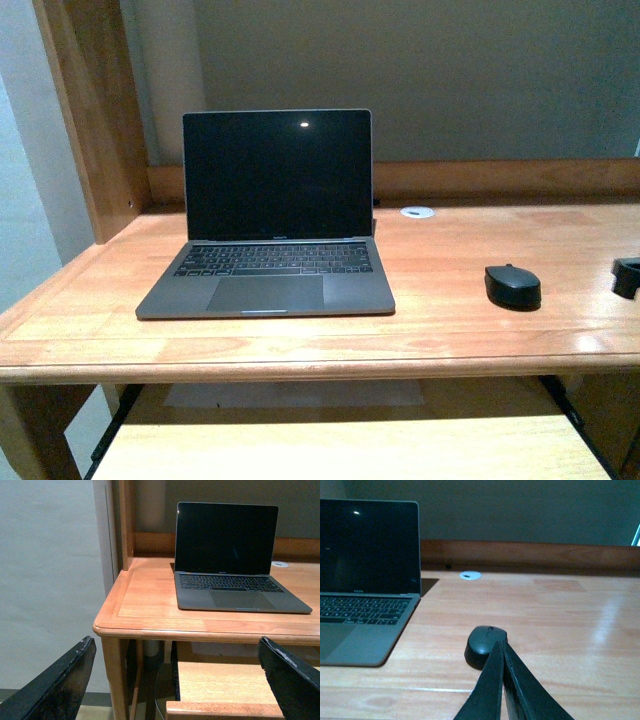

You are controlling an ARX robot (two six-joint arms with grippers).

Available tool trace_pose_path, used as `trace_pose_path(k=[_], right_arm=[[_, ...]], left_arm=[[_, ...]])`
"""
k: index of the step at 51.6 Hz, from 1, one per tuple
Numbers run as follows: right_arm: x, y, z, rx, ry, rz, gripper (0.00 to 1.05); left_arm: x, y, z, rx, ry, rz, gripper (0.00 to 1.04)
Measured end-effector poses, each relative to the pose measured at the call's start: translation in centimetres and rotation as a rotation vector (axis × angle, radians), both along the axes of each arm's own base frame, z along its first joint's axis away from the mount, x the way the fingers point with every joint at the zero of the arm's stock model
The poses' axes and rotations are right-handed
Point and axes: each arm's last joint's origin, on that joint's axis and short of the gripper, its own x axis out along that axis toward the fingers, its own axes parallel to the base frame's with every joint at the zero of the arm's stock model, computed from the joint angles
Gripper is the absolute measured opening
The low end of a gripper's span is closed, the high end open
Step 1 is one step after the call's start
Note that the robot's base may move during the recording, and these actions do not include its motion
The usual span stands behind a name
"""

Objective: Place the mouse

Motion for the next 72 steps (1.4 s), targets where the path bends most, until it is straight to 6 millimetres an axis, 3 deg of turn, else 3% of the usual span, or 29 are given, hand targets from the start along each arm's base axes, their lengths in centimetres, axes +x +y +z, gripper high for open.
trace_pose_path(k=[6,16,33,72], right_arm=[[-2.8,-1.4,-0.6,-0.004,0.032,-0.021,0.02],[-6.1,-1.2,-0.4,-0.004,0.022,-0.007,0.02],[-10.1,-1.2,-0.4,-0.004,0.027,-0.01,0.02],[-14.8,-1.2,0.3,-0.004,0.007,-0.01,0.02]], left_arm=[[0.0,0.0,0.0,0.0,0.001,0.0,0.98],[0.0,0.0,0.0,0.0,0.001,0.0,0.98],[0.0,0.0,0.0,0.0,0.0,-0.001,0.98],[0.0,0.0,0.0,0.0,0.0,0.0,0.98]])
